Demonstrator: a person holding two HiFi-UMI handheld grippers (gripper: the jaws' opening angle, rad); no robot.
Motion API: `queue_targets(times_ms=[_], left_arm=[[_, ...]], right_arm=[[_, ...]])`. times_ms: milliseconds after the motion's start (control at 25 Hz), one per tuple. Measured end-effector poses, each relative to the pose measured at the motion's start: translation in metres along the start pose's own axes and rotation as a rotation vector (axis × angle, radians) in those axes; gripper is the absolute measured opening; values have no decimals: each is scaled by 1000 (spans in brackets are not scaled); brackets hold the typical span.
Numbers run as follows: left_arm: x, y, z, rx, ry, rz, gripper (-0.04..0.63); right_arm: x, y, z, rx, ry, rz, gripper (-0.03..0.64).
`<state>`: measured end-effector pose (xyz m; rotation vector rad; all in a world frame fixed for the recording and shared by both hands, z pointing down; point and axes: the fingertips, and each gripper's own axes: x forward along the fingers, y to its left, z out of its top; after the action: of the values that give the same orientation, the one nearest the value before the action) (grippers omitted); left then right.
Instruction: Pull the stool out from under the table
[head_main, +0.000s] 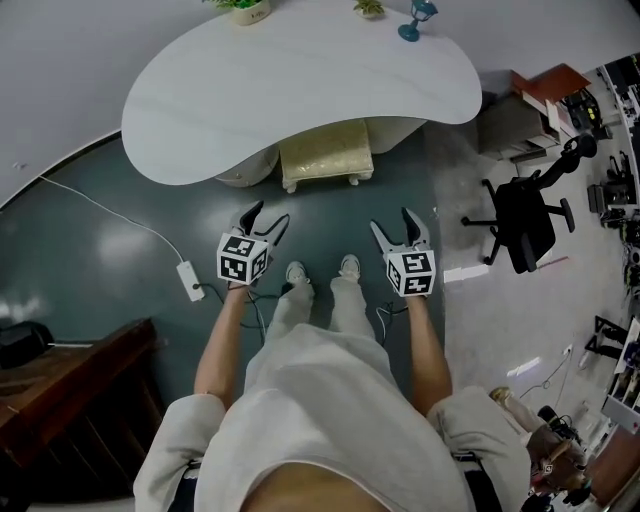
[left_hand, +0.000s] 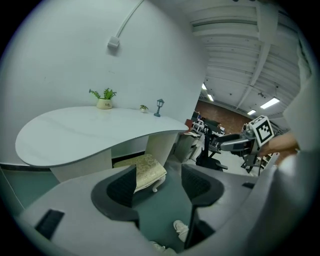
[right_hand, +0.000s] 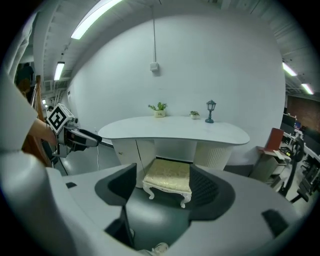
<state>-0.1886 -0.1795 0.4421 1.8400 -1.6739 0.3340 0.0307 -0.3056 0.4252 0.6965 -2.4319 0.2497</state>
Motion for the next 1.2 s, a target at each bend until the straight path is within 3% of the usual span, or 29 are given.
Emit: queue_targets(times_ms=[240, 560, 880, 1200], left_arm=[[31, 10, -24, -27, 20, 45, 274], [83, 12, -48, -98, 6, 170, 275], [153, 26, -109, -129, 47, 228, 275], [220, 64, -184, -106, 76, 242, 275]], right_arm=[[34, -27, -32, -18, 47, 37, 313], [83, -77, -72, -55, 58, 132, 321], [144, -126, -137, -59, 75, 159, 354], [219, -138, -223, -34, 111, 144, 385]])
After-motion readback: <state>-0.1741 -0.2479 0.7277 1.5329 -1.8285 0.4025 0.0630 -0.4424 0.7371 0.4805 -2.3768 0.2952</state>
